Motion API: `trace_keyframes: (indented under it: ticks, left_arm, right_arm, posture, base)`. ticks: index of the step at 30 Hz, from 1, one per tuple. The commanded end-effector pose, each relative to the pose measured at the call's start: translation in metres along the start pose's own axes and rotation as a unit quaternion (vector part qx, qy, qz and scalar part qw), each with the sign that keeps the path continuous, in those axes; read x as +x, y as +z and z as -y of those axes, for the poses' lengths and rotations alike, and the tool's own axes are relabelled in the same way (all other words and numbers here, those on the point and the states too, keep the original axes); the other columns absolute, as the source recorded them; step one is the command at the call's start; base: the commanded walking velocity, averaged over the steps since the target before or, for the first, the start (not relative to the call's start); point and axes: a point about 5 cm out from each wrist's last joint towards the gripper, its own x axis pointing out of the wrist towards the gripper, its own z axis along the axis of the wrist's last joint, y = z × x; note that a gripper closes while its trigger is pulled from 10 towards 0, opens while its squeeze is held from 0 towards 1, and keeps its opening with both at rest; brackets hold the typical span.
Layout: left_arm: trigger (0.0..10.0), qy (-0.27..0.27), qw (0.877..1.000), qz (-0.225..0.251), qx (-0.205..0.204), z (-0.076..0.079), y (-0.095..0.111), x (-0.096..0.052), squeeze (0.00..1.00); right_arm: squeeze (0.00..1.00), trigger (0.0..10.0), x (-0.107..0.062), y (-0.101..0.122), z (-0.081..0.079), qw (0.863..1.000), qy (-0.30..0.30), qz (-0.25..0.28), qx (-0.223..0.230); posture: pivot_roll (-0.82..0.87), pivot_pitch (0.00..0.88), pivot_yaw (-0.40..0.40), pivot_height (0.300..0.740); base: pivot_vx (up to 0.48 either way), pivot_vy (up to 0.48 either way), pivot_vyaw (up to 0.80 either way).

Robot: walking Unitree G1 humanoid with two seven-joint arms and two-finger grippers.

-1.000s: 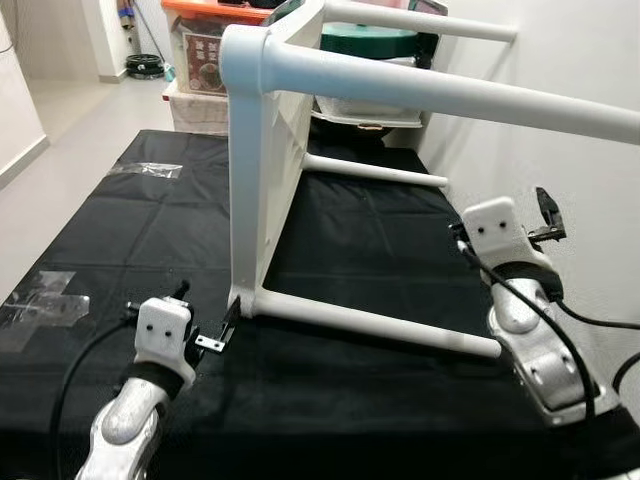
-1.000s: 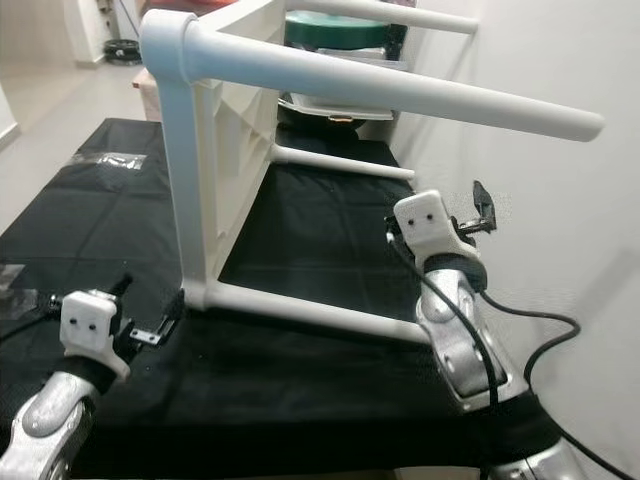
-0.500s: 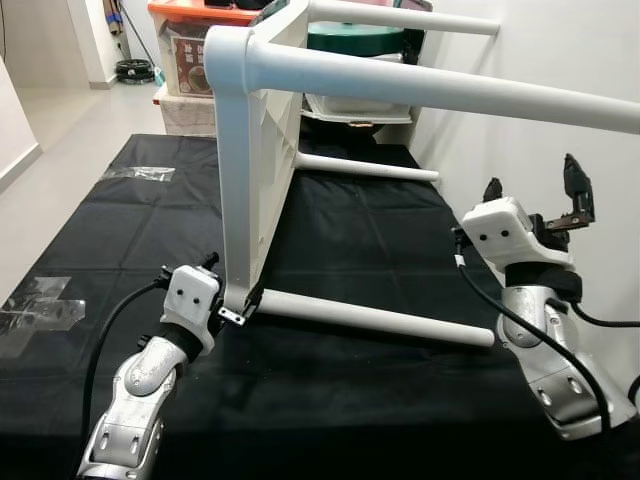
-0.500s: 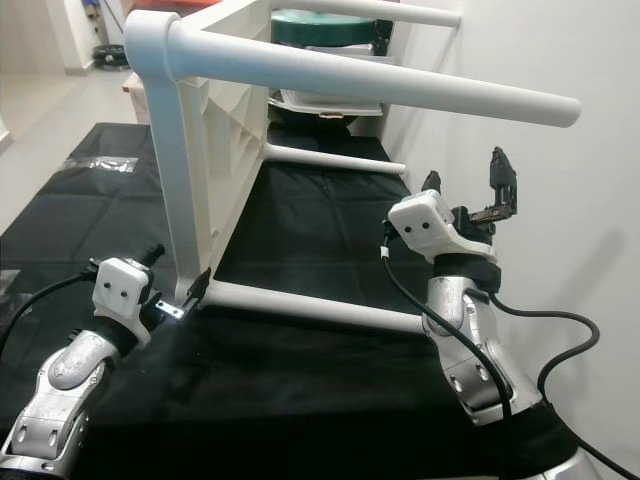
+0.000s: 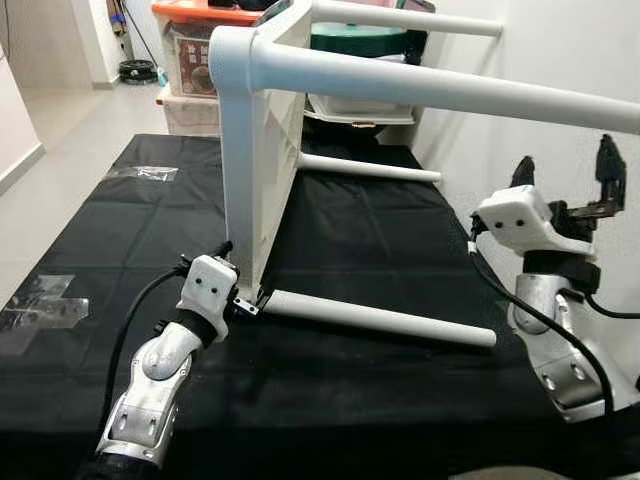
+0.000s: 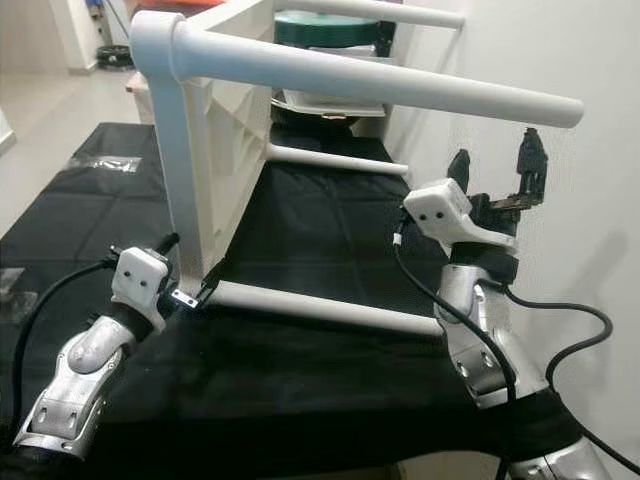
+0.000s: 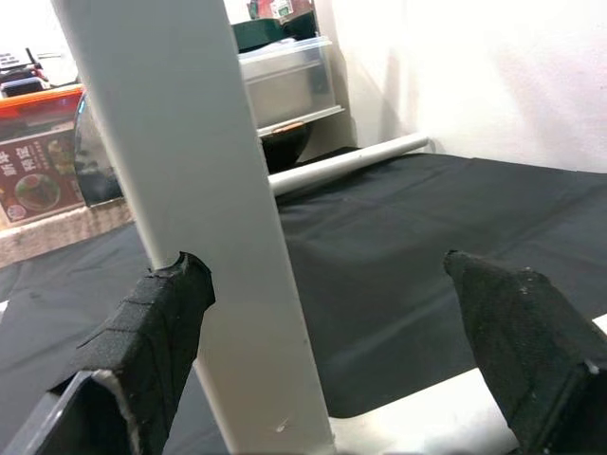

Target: Building children table

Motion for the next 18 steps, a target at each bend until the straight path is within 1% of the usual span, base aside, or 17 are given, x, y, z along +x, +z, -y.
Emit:
trace_keyframes:
  ticks: [1,2,3,6,9,11,16,18]
  left_arm:
    - [10.0,-0.002,1.0,-0.001,0.002,0.002,-0.002,0.001,0.0]
    - [10.0,0.0,1.0,-0.001,0.003,0.002,-0.002,0.002,0.0]
    - [10.0,0.0,1.0,-0.001,0.003,0.002,-0.002,0.002,0.0]
    - [10.0,-0.002,1.0,-0.003,0.007,0.0,-0.005,0.006,0.0]
    - [10.0,-0.002,1.0,-0.003,0.009,-0.001,-0.005,0.007,0.0]
    - [10.0,0.009,1.0,0.002,0.013,-0.005,-0.002,0.011,0.0]
    - [10.0,0.032,0.999,0.008,0.014,-0.007,0.002,0.014,0.0]
    - [10.0,0.058,0.998,0.012,0.008,-0.008,0.005,0.014,0.0]
  right_arm:
    - [0.0,10.0,0.005,-0.001,0.006,1.0,-0.021,0.0,0.001]
    - [0.0,10.0,0.008,-0.001,0.009,1.0,-0.03,0.004,-0.002]
    - [0.0,10.0,0.008,-0.001,0.009,1.0,-0.03,0.004,-0.002]
    - [0.0,10.0,0.021,-0.002,0.017,0.998,-0.054,0.021,-0.011]
    - [0.0,10.0,0.023,-0.001,0.018,0.998,-0.058,0.024,-0.012]
    - [0.0,10.0,0.03,0.0,0.021,0.997,-0.065,0.04,-0.016]
    - [0.0,10.0,0.036,0.001,0.023,0.996,-0.068,0.053,-0.02]
    - [0.0,10.0,0.039,0.001,0.024,0.996,-0.068,0.059,-0.023]
  posture:
    - [-0.04,0.0,-0.099,0.74]
    - [-0.05,0.0,-0.1,0.74]
    - [-0.05,0.0,-0.1,0.74]
    - [-0.06,0.0,-0.099,0.74]
    - [-0.06,0.0,-0.099,0.74]
    - [-0.06,0.0,-0.099,0.74]
    - [-0.06,0.0,-0.096,0.74]
    - [-0.06,0.0,-0.098,0.74]
  base:
    - [0.0,0.0,0.0]
    - [0.0,0.0,0.0]
    - [0.0,0.0,0.0]
    - [0.0,0.0,0.0]
    - [0.0,0.0,0.0]
    - [0.0,0.0,0.0]
    - [0.0,0.0,0.0]
    - [0.0,0.0,0.0]
